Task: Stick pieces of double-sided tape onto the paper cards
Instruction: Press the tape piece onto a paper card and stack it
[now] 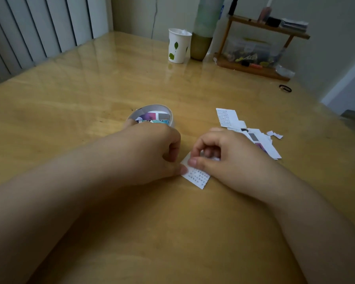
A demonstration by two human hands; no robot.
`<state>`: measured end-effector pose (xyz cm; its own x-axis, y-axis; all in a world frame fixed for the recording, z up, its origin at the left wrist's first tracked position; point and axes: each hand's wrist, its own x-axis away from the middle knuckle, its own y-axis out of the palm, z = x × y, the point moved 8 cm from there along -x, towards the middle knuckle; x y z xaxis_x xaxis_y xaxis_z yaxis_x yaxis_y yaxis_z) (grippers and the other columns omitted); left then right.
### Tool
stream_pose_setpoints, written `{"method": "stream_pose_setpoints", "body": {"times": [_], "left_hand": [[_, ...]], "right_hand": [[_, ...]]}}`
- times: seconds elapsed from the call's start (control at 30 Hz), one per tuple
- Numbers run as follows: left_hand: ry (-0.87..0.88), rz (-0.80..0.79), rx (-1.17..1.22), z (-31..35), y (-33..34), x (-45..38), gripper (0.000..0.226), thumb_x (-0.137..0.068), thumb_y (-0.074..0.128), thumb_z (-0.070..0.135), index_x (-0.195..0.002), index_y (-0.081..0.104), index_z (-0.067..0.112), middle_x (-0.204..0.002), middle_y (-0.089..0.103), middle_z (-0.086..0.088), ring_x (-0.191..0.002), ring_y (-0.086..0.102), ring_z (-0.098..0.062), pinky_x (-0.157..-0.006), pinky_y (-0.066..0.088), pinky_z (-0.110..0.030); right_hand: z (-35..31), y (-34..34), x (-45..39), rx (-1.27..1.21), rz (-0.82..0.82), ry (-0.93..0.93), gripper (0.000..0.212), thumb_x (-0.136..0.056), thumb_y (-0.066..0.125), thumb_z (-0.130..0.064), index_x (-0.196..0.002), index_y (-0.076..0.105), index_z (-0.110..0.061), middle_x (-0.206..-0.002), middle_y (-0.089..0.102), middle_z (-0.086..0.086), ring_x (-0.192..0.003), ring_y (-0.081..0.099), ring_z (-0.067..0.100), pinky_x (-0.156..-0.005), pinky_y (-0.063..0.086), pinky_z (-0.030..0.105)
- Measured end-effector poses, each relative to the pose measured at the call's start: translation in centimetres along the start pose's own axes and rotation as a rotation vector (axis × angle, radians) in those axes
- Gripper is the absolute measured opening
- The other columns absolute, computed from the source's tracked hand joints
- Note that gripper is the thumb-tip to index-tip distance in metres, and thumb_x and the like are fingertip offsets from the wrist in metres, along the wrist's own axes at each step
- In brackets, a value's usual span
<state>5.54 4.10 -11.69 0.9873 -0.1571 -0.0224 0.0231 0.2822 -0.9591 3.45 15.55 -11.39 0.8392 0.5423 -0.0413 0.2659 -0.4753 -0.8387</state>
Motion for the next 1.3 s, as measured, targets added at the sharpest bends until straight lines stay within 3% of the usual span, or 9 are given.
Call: {"method": "stream_pose_setpoints", "body": {"times": [0.17,0.3,0.57,0.8,0.93,1.03,1.1,1.2,1.3], "left_hand": [[-0.026,-0.044,0.045,-0.2,-0.1,0.1,0.027,-0.078,0.062,0.055,-0.079,0.054,0.029,-0.076,0.051,0.017,-0.073,0.042,0.006,-0.063,0.023,-0.013],[-0.023,-0.076,0.061,-0.4,-0.1,0.4,0.018,-0.082,0.061,0.046,-0.080,0.055,0.030,-0.075,0.053,0.018,-0.076,0.046,0.005,-0.062,0.023,-0.010],[-0.090,0.028,-0.005,-1.1,-1.3,0.1,0.018,-0.089,0.045,0.018,-0.086,0.060,0.028,-0.069,0.052,0.013,-0.072,0.047,-0.007,-0.079,0.026,-0.025],[-0.068,0.042,-0.006,-1.0,-1.3,0.1,0.015,-0.090,0.046,0.021,-0.086,0.057,0.029,-0.076,0.054,0.014,-0.088,0.051,-0.012,-0.082,0.024,-0.025],[-0.080,0.071,0.041,-1.0,-1.6,0.1,0.016,-0.090,0.046,0.022,-0.083,0.056,0.032,-0.080,0.054,0.016,-0.093,0.053,-0.011,-0.081,0.025,-0.024],[-0.079,0.145,0.177,-1.1,-2.2,0.1,0.018,-0.091,0.049,0.029,-0.073,0.053,0.032,-0.063,0.048,0.016,-0.065,0.049,-0.004,-0.059,0.029,-0.018],[-0.089,0.203,0.369,-1.2,-2.8,0.2,0.028,-0.090,0.045,0.044,-0.071,0.057,0.027,-0.055,0.048,0.011,-0.051,0.046,-0.008,-0.046,0.027,-0.017],[-0.098,0.281,0.779,-1.6,-3.4,0.5,0.053,-0.077,0.038,0.076,-0.078,0.069,0.033,-0.060,0.059,0.014,-0.055,0.052,-0.003,-0.053,0.038,-0.022],[-0.036,0.239,0.902,-0.8,-3.4,0.4,0.046,-0.061,0.057,0.076,-0.079,0.069,0.036,-0.073,0.067,-0.001,-0.060,0.054,-0.005,-0.062,0.038,-0.027]], "right_hand": [[3.1,-1.8,-0.3,0.027,0.109,0.148,0.010,-0.081,0.071,-0.031,-0.077,0.064,-0.026,-0.071,0.050,-0.011,-0.058,0.044,-0.003,-0.054,0.035,0.011],[3.0,-2.4,0.0,0.096,0.109,0.129,0.012,-0.083,0.068,-0.035,-0.092,0.062,-0.035,-0.086,0.052,-0.014,-0.074,0.046,-0.002,-0.063,0.034,0.004],[1.8,-1.3,1.4,0.211,-0.103,0.269,0.057,-0.051,0.067,-0.071,-0.095,0.049,-0.040,-0.102,0.042,-0.025,-0.095,0.042,-0.007,-0.071,0.034,0.018],[0.7,-1.2,1.6,0.182,-0.079,0.247,0.052,-0.059,0.078,-0.056,-0.090,0.044,-0.034,-0.092,0.048,-0.020,-0.081,0.047,-0.003,-0.059,0.031,0.019],[0.4,-1.3,1.2,-0.047,-0.006,0.192,0.034,-0.075,0.078,-0.032,-0.087,0.046,-0.030,-0.080,0.066,-0.013,-0.070,0.059,0.004,-0.070,0.049,0.030],[0.5,-2.0,1.0,-0.385,0.088,0.169,0.029,-0.081,0.073,-0.015,-0.092,0.051,-0.029,-0.083,0.073,-0.009,-0.080,0.069,0.013,-0.083,0.053,0.039],[0.6,-2.7,0.9,-0.613,0.173,0.145,0.027,-0.081,0.071,-0.010,-0.098,0.057,-0.026,-0.085,0.075,-0.005,-0.080,0.070,0.013,-0.083,0.054,0.036],[0.9,-3.3,0.8,-0.881,0.269,0.133,0.021,-0.081,0.068,-0.008,-0.100,0.065,-0.016,-0.086,0.075,0.001,-0.077,0.067,0.009,-0.069,0.051,0.021],[0.9,-3.2,0.8,-1.003,0.298,0.127,0.027,-0.070,0.069,-0.018,-0.096,0.066,-0.012,-0.085,0.074,0.003,-0.077,0.067,0.009,-0.065,0.050,0.018]]}}
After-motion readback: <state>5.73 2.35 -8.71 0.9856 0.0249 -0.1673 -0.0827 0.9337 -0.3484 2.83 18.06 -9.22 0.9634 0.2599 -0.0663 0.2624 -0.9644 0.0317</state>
